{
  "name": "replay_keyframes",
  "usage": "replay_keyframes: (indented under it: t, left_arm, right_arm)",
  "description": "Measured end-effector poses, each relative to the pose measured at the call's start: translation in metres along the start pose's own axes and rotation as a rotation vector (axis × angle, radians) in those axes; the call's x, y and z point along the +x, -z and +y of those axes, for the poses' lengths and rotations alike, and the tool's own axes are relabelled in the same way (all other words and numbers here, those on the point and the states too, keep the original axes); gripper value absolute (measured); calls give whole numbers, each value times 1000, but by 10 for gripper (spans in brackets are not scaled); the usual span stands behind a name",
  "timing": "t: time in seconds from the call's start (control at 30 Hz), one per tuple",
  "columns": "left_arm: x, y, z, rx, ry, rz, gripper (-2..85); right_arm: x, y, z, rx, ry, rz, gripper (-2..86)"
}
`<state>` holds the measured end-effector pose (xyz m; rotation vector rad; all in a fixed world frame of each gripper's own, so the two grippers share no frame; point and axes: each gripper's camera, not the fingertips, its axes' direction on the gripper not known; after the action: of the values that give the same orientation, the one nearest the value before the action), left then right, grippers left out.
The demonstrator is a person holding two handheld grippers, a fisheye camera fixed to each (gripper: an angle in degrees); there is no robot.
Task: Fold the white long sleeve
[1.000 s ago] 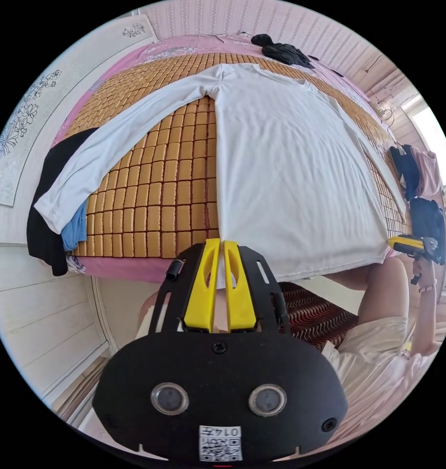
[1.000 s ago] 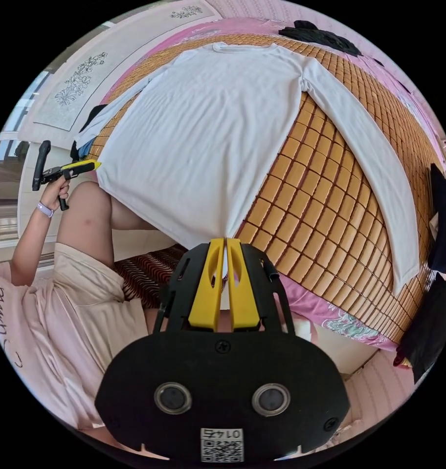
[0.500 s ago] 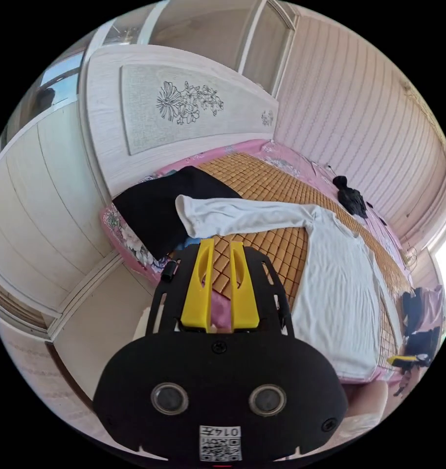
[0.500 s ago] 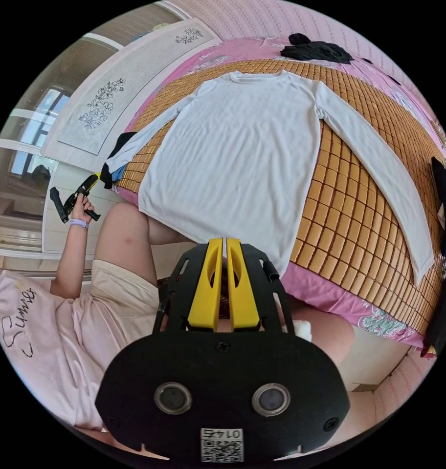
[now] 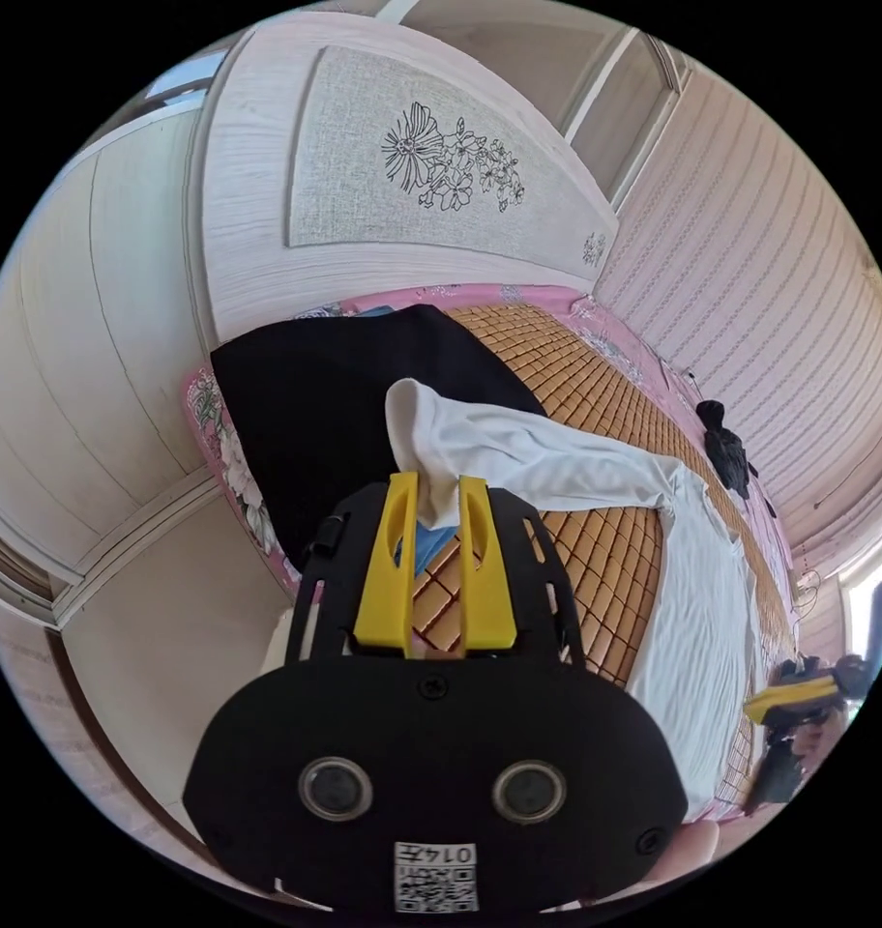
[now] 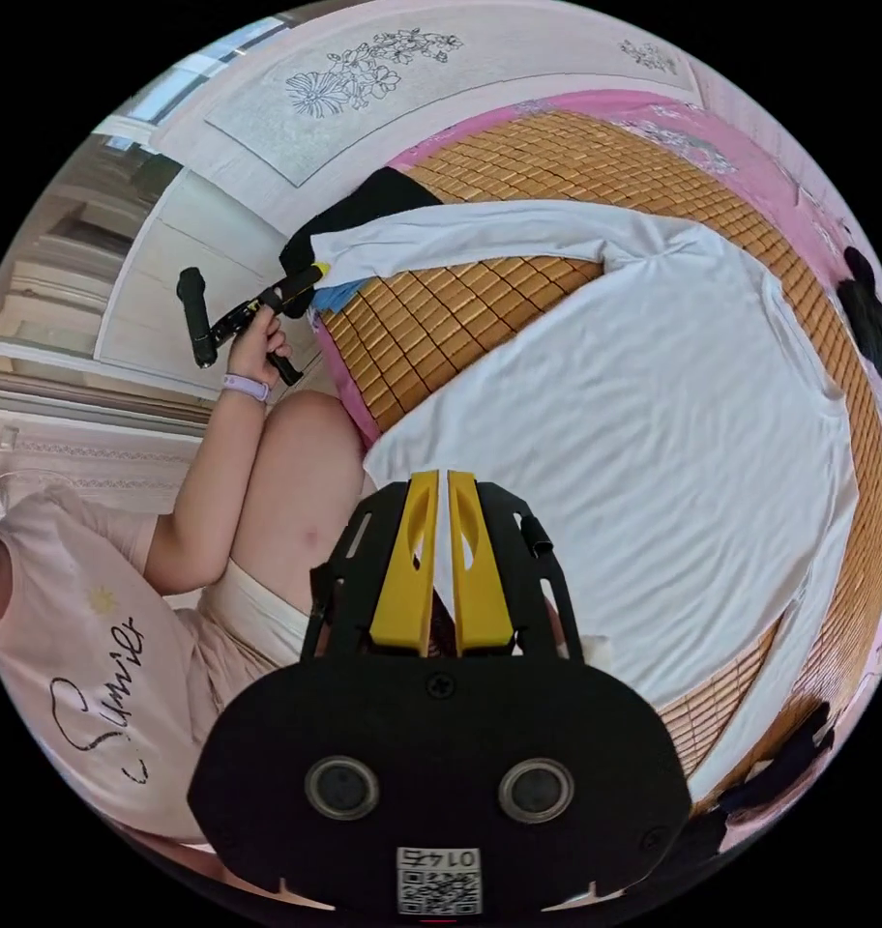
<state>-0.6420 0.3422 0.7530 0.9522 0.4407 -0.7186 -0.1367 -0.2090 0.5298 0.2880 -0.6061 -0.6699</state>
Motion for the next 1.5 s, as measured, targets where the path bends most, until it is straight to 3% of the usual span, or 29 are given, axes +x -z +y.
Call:
replay_keyframes:
  t: [0.27,0.5,0.7,0.9,1.1,1.27,1.4,1.5]
  left_arm:
    - [-20,24,9,-25,-95,88,8]
    - [-33,-4,19,-137,-93,121,20]
    - [-29,-10,30,-131,-140,138,14]
    - [-8,-3,45,-53,-202,186,1]
    - [50,35,67,330,-285,293,-6]
    - [178,68,85,429,-589,649,-7]
    - [259,89,129,381,-773,928,-5]
    - [311,73,196,175,-919,1100,3]
  right_arm:
    - [-81,-27,-136,16,266,-60,30]
    - [-172,-80,-206,-32,434,57,67]
    - [-201,-114,-228,-81,423,198,61]
    - [-164,-52,-224,62,287,34,-6]
    - [-75,116,-137,473,105,-227,-8]
    - [-31,253,10,789,47,-147,-5]
    - [-21,313,161,905,-75,-2,1]
    - [0,295,250,823,-328,91,8]
